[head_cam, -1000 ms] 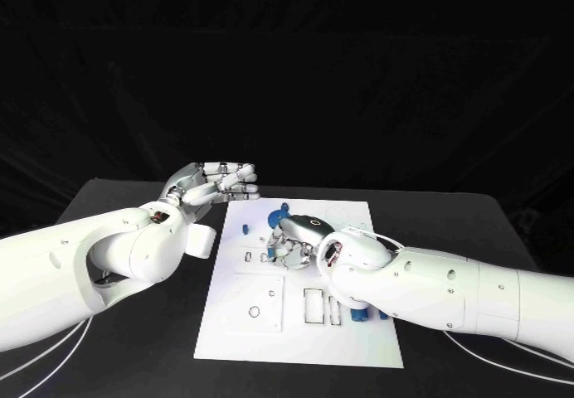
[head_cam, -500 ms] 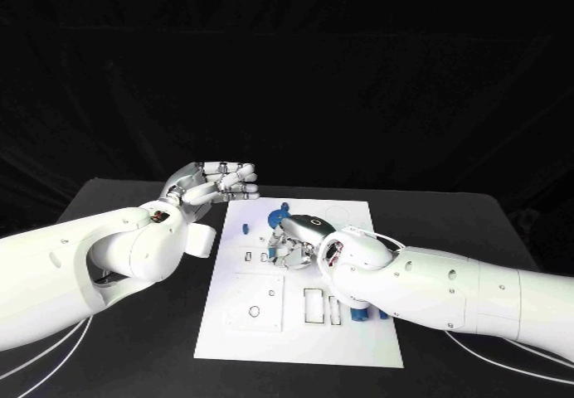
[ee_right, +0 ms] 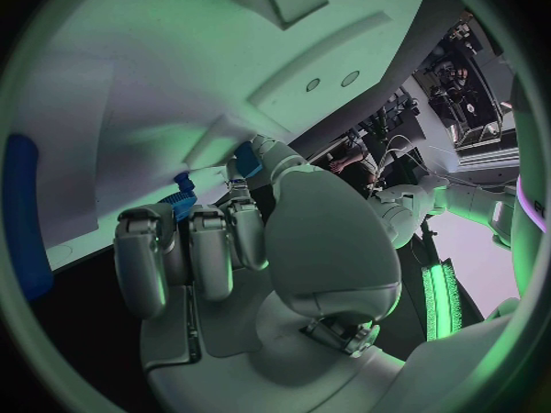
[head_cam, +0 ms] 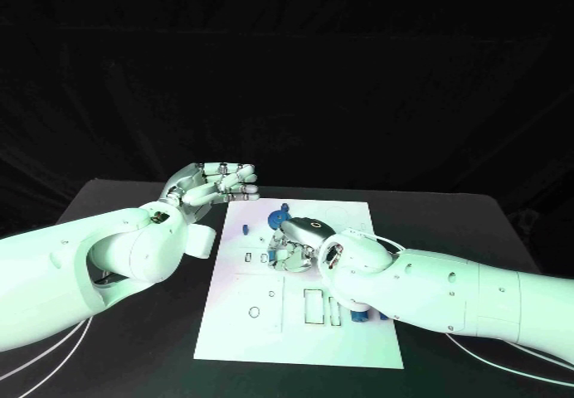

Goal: Assemble the parts on the task board

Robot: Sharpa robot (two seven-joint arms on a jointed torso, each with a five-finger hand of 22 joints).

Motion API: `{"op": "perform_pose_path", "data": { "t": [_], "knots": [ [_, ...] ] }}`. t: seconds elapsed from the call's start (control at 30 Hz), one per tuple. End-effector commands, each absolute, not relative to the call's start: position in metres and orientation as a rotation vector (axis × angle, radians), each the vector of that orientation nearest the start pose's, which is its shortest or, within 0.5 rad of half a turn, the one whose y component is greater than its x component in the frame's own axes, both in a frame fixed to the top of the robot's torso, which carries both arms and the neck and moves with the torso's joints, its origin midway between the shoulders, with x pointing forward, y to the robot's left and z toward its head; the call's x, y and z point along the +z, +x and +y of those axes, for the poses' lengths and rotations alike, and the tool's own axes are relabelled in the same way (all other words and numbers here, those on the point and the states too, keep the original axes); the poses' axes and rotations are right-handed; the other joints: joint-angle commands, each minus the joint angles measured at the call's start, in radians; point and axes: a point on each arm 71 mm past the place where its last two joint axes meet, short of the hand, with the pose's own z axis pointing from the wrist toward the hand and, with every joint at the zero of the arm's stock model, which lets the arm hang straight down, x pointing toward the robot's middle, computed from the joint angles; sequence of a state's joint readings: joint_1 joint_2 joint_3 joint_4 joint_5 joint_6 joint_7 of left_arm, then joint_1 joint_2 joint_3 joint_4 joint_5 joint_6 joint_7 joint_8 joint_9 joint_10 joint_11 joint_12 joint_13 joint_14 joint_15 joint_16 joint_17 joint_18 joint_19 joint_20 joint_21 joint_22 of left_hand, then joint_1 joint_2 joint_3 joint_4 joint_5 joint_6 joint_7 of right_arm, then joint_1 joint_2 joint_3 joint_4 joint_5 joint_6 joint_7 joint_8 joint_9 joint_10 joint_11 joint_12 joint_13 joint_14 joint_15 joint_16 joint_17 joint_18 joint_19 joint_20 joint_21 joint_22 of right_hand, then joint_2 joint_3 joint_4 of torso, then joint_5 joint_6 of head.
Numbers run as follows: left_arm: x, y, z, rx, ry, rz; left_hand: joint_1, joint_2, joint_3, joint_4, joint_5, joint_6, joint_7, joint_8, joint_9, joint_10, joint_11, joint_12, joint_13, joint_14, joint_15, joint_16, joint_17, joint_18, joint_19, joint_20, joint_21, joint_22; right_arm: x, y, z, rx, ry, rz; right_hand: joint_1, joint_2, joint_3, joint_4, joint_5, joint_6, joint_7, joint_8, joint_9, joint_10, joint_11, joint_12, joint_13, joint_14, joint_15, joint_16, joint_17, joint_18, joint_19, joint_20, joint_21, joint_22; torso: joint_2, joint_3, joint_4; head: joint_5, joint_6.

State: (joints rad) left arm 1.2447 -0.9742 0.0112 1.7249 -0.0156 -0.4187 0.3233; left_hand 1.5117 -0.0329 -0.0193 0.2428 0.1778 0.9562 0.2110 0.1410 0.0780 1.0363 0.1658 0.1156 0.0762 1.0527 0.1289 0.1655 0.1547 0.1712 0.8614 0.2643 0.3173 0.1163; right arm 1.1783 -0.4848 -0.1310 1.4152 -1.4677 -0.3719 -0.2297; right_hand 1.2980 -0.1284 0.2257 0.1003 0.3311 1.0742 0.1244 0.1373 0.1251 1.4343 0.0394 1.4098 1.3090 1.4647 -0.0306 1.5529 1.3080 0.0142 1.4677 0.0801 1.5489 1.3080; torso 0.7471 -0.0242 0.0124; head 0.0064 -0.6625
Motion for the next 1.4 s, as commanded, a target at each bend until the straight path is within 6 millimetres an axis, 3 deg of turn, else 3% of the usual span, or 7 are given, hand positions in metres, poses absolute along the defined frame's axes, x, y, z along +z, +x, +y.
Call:
{"op": "perform_pose_path", "data": {
  "t": [0.03,0.5,0.77,1.03,1.17,1.23,1.4],
  "knots": [
    [-0.127,0.464,0.217,-1.544,-1.096,1.384,0.005,0.001,-0.002,-0.003,-0.003,0.001,0.003,-0.007,0.0,0.003,0.0,-0.007,0.0,0.0,-0.001,-0.003,0.001,0.013,0.006,0.002,0.005,-0.001,-0.228,0.467,-0.052,0.75,-0.254,1.734,-0.017,-0.003,-0.01,0.002,-0.009,-0.017,0.004,-0.008,-0.004,-0.006,0.007,-0.007,0.09,0.097,0.007,-0.001,0.224,-0.006,0.082,0.003,-0.005,0.243,0.0,0.0,0.0001,0.0,0.0],
    [-0.128,0.464,0.218,-1.541,-1.099,1.388,0.005,0.001,-0.002,-0.003,-0.003,0.001,0.003,-0.007,0.0,0.003,0.0,-0.007,0.0,0.0,-0.001,-0.003,0.001,0.013,0.006,0.002,0.005,-0.001,-0.224,0.466,-0.053,0.769,-0.232,1.689,-0.056,-0.029,-0.076,0.023,-0.052,-0.084,0.025,-0.036,-0.017,-0.044,0.029,-0.04,0.059,0.094,0.027,-0.006,0.214,-0.003,0.073,0.022,-0.017,0.236,0.0,0.0005,-0.0003,-0.001,0.002],
    [-0.131,0.466,0.22,-1.505,-1.073,1.45,0.006,0.0,-0.012,-0.001,-0.003,0.012,-0.001,-0.008,0.002,0.019,-0.006,-0.009,0.002,0.04,-0.012,0.013,0.017,0.014,0.032,-0.009,0.023,0.004,-0.21,0.459,-0.065,0.855,-0.169,1.571,-0.017,-0.029,-0.213,0.082,-0.086,-0.151,0.048,-0.054,-0.031,-0.089,0.049,-0.076,0.018,0.091,0.045,-0.012,0.203,0.002,0.063,0.041,-0.032,0.227,-0.002,0.0017,-0.0008,0.001,0.005],
    [-0.141,0.472,0.225,-1.382,-0.952,1.61,0.01,0.005,-0.023,0.017,-0.004,0.093,-0.049,0.022,0.02,0.205,-0.076,0.067,0.041,0.271,-0.096,0.163,0.113,0.017,0.191,-0.086,0.142,0.057,-0.179,0.461,-0.098,1.032,-0.028,1.509,0.046,0.027,-0.194,0.073,-0.04,-0.099,0.032,-0.016,-0.022,-0.094,0.035,-0.082,0.008,0.082,0.034,-0.029,0.172,0.015,0.029,0.034,-0.079,0.197,-0.01,0.0026,-0.0042,0.008,0.006],
    [-0.152,0.474,0.224,-1.265,-0.865,1.797,-0.005,0.015,-0.029,0.041,-0.003,0.123,-0.084,0.031,0.03,0.297,-0.116,0.144,0.099,0.372,-0.14,0.331,0.232,0.013,0.281,-0.145,0.249,0.114,-0.162,0.464,-0.128,1.09,0.092,1.55,0.055,0.042,-0.188,0.068,-0.008,-0.083,0.025,-0.003,-0.02,-0.101,0.028,-0.093,-0.004,0.075,0.027,-0.044,0.147,0.022,0.012,0.027,-0.105,0.182,-0.018,0.0041,-0.0074,0.015,0.003],
    [-0.157,0.475,0.224,-1.196,-0.799,1.899,-0.037,0.035,-0.028,0.043,-0.001,0.107,-0.08,0.019,0.031,0.276,-0.116,0.188,0.152,0.33,-0.14,0.442,0.329,0.007,0.28,-0.166,0.308,0.152,-0.156,0.465,-0.142,1.094,0.132,1.553,0.051,0.049,-0.187,0.07,0.004,-0.071,0.021,0.006,-0.018,-0.099,0.024,-0.094,-0.005,0.071,0.024,-0.053,0.132,0.024,0.007,0.024,-0.114,0.177,-0.022,0.0045,-0.0091,0.015,-0.001],
    [-0.169,0.476,0.219,-0.97,-0.617,2.075,-0.103,0.04,-0.044,0.044,-0.001,0.091,-0.081,0.03,0.053,0.194,-0.121,0.332,0.31,0.395,-0.156,1.075,0.988,0.005,0.293,-0.186,0.506,0.282,-0.147,0.465,-0.174,1.075,0.201,1.55,0.044,0.052,-0.188,0.074,0.021,-0.056,0.014,0.017,-0.013,-0.091,0.018,-0.091,-0.004,0.07,0.018,-0.058,0.125,0.024,0.006,0.019,-0.117,0.175,-0.029,0.0076,-0.0124,0.026,-0.005]
  ]
}}
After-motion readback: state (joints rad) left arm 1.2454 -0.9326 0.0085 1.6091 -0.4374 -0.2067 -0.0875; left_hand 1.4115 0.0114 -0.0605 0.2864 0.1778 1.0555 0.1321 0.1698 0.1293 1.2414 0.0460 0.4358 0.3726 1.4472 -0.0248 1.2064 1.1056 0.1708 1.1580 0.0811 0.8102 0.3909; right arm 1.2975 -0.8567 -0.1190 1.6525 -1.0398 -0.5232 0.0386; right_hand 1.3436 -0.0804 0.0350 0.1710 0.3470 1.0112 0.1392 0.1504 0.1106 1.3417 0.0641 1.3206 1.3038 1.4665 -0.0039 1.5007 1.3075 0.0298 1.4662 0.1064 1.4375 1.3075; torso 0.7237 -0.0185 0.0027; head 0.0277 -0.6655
